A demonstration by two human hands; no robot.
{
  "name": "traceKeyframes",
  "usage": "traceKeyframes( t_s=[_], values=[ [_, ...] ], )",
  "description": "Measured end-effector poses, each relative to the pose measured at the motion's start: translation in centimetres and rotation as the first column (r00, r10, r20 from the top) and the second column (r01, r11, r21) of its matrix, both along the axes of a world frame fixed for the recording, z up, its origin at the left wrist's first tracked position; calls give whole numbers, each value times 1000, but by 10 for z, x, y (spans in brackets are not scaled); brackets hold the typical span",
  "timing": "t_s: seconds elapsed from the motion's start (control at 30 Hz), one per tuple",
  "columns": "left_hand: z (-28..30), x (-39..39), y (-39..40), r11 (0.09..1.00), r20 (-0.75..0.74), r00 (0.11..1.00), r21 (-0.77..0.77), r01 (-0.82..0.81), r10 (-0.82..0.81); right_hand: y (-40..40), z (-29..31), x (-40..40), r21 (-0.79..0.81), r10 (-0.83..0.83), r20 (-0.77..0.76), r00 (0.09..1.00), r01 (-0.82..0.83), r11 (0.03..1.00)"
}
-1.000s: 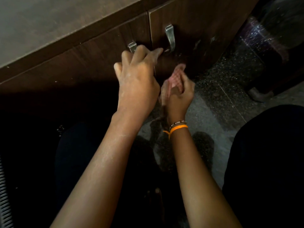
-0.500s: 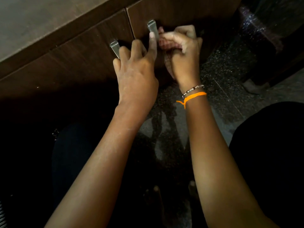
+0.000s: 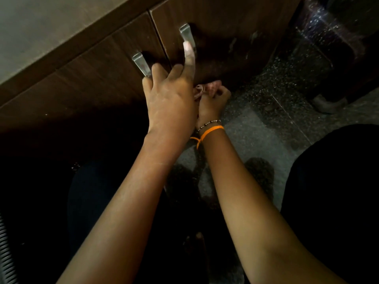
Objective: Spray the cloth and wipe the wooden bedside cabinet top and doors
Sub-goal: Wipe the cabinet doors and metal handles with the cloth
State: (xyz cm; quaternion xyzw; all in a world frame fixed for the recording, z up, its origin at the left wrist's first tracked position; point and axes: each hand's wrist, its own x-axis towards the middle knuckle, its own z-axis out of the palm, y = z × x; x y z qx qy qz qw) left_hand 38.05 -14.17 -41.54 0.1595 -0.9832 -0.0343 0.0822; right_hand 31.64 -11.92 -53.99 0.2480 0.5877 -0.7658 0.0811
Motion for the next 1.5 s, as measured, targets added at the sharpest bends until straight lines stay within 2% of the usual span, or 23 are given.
traceKeyframes(
  t_s=[0.03, 0.1, 0.13, 0.2, 0.27, 0.33, 0.37, 0.4, 0.43, 0.5, 0.57, 0.63, 0.67, 0.7, 0.8, 0.9, 0.97, 1.03, 1.13, 1.2, 1.37, 1.43, 1.5],
  values=[
    [-1, 0, -2, 1000, 6, 1000, -8, 9, -9, 0, 10, 1, 67, -21, -53, 998, 24, 997],
    [-1, -3, -6, 1000, 28, 999, -18, 25, -25, 1, 28, 3, 300, -20, -330, 944, 124, 946],
    [1, -5, -7, 1000, 33, 999, -13, 25, -24, -2, 33, 9, 386, 58, -482, 874, 153, 910],
    [6, -7, -7, 1000, 20, 999, 2, 31, -31, -9, 45, 23, 504, 217, -604, 767, 157, 849],
    [7, -6, -7, 999, 4, 999, -16, 43, -43, -12, 36, 21, 494, 263, -580, 771, 76, 866],
    [4, -8, -8, 998, -7, 999, -43, 46, -46, -8, 22, 9, 372, 130, -485, 865, 70, 926],
    [3, -8, -9, 998, -18, 999, -49, 38, -39, -5, 11, 2, 392, 36, -352, 935, 113, 913],
    [4, -9, -9, 998, -28, 999, -55, 30, -32, 0, 3, -6, 295, -35, -188, 982, 90, 951],
    [4, -10, -9, 998, -23, 999, -62, 23, -24, 1, -13, -15, 109, -26, -32, 999, 29, 994],
    [1, -11, -9, 998, 8, 1000, -67, 10, -10, 5, -50, -21, -216, 103, 116, 988, -76, 973],
    [2, -11, -7, 998, -21, 1000, -69, 7, -8, 7, -75, -23, -238, 292, 226, 929, -238, 942],
    [1, -11, -7, 998, -16, 1000, -68, 10, -11, 16, -44, -16, -84, 299, 226, 927, -287, 954],
    [1, -10, -8, 998, -5, 1000, -61, 3, -4, 16, -42, -15, -83, 243, 200, 949, -231, 969],
    [0, -9, -9, 999, -10, 1000, -52, -2, 2, 16, -36, -16, -81, 206, 151, 967, -195, 977],
    [-1, -7, -9, 999, -92, 996, -41, -16, 12, 11, -41, -26, 92, 134, -51, 990, -129, 987],
    [0, -8, -5, 999, -112, 994, -35, -7, 3, 12, -9, -28, 223, 69, -184, 981, -26, 974],
    [-1, -9, -8, 1000, -93, 996, 4, -2, 2, 16, 23, -27, 171, 26, -375, 927, 41, 984],
    [0, -8, -12, 999, -97, 995, 45, -8, 12, 17, 45, -22, 196, 61, -608, 792, 75, 978],
    [1, -10, -13, 995, -85, 996, 102, -10, 19, 13, 59, -13, 286, 168, -739, 653, 77, 955],
    [4, -11, -10, 994, -81, 997, 111, -2, 11, 11, 57, -13, 319, 201, -752, 628, 81, 944],
    [2, -10, -10, 991, 36, 999, 132, -32, 27, 20, 9, -41, 305, 121, -647, 752, 110, 946],
    [2, -8, -11, 995, 53, 998, 94, -27, 22, 31, -22, -58, 353, 147, -523, 839, 57, 934],
    [2, -7, -10, 997, 54, 998, 70, -36, 32, 36, -63, -74, 360, 234, -332, 914, -106, 927]
  ],
)
